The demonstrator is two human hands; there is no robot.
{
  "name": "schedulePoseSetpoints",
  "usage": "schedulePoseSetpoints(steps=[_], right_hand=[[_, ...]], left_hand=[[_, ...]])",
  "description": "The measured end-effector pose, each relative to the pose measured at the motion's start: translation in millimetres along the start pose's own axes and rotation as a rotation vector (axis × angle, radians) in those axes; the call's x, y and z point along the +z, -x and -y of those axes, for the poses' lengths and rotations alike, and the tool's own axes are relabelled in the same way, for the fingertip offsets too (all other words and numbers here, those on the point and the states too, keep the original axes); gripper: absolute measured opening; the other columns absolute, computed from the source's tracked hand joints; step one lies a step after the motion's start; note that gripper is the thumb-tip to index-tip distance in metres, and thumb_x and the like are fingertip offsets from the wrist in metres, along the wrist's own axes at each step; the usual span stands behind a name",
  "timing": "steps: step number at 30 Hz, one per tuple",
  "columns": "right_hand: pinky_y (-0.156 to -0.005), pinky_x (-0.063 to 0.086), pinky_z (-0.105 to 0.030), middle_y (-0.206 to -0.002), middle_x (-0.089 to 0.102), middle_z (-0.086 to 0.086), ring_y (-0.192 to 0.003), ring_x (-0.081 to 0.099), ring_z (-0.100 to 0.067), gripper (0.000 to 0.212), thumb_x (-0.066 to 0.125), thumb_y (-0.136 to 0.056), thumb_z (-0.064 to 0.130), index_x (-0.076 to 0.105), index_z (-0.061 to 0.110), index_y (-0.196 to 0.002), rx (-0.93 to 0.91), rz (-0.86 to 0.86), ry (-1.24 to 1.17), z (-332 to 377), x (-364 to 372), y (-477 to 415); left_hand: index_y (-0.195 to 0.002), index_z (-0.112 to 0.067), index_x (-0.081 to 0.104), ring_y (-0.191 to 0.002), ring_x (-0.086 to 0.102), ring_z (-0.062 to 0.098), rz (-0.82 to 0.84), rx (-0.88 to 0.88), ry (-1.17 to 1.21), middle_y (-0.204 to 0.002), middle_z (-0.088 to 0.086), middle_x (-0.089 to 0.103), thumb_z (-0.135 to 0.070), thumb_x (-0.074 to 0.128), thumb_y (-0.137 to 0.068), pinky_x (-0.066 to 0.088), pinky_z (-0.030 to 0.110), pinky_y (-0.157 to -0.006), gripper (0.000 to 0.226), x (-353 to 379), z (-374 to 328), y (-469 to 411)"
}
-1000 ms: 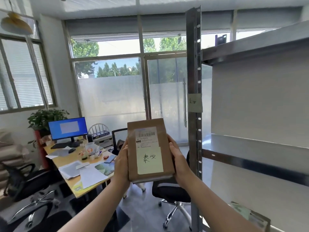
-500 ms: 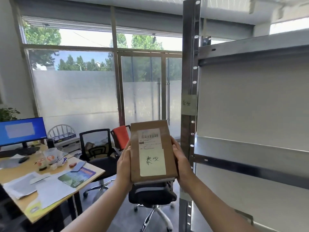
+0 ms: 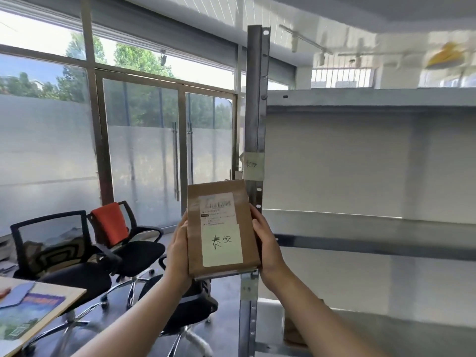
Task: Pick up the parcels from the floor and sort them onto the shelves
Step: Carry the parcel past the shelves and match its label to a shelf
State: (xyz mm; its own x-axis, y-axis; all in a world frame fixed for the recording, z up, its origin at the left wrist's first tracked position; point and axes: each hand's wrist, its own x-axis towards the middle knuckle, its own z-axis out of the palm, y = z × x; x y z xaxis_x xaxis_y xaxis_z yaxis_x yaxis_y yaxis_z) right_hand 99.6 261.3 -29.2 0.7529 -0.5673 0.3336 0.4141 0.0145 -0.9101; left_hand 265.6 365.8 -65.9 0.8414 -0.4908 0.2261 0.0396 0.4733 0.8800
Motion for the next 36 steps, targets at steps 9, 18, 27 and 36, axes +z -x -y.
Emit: schedulePoseSetpoints(steps=[9,18,27,36], right_hand=[[-0.088,0.059,-0.035,-0.126,0.069,0.004,-0.11,0.069,-0.013,0.035,0.035,-0.108,0.031,0.05,0.04,-0.138,-0.072,-0.185,0.018,-3,1,31],[-0.106,0.046,-0.056,-0.131,0.067,-0.003,-0.121,0.064,-0.026,0.036,0.038,-0.106,0.033,0.053,0.04,-0.139,-0.061,-0.274,-0.006,20,-25,56],[-0.089,0.056,-0.039,-0.126,0.07,0.001,-0.114,0.068,-0.02,0.038,0.035,-0.107,0.03,0.051,0.038,-0.14,-0.086,-0.281,0.039,35,-34,65],[-0.101,0.051,-0.051,-0.126,0.071,-0.004,-0.116,0.067,-0.026,0.04,0.038,-0.106,0.025,0.053,0.04,-0.14,-0.084,-0.305,0.016,53,-55,78]], left_hand=[[-0.137,-0.034,0.061,-0.114,0.067,0.039,0.22,-0.013,-0.016,-0.129,0.015,0.07,-0.042,0.054,-0.091,0.053,0.059,-0.096,0.047,13,-16,20],[-0.141,-0.021,0.059,-0.095,0.074,0.026,0.296,-0.055,0.042,-0.113,0.01,0.076,-0.031,0.046,-0.104,0.06,0.041,-0.076,0.04,49,-9,42],[-0.141,-0.029,0.059,-0.109,0.07,0.037,0.33,-0.056,0.06,-0.12,0.013,0.074,-0.034,0.047,-0.103,0.058,0.051,-0.091,0.04,63,-5,45],[-0.139,-0.029,0.061,-0.109,0.069,0.041,0.361,-0.092,0.083,-0.121,0.016,0.073,-0.026,0.043,-0.103,0.053,0.062,-0.098,0.04,94,-7,53]])
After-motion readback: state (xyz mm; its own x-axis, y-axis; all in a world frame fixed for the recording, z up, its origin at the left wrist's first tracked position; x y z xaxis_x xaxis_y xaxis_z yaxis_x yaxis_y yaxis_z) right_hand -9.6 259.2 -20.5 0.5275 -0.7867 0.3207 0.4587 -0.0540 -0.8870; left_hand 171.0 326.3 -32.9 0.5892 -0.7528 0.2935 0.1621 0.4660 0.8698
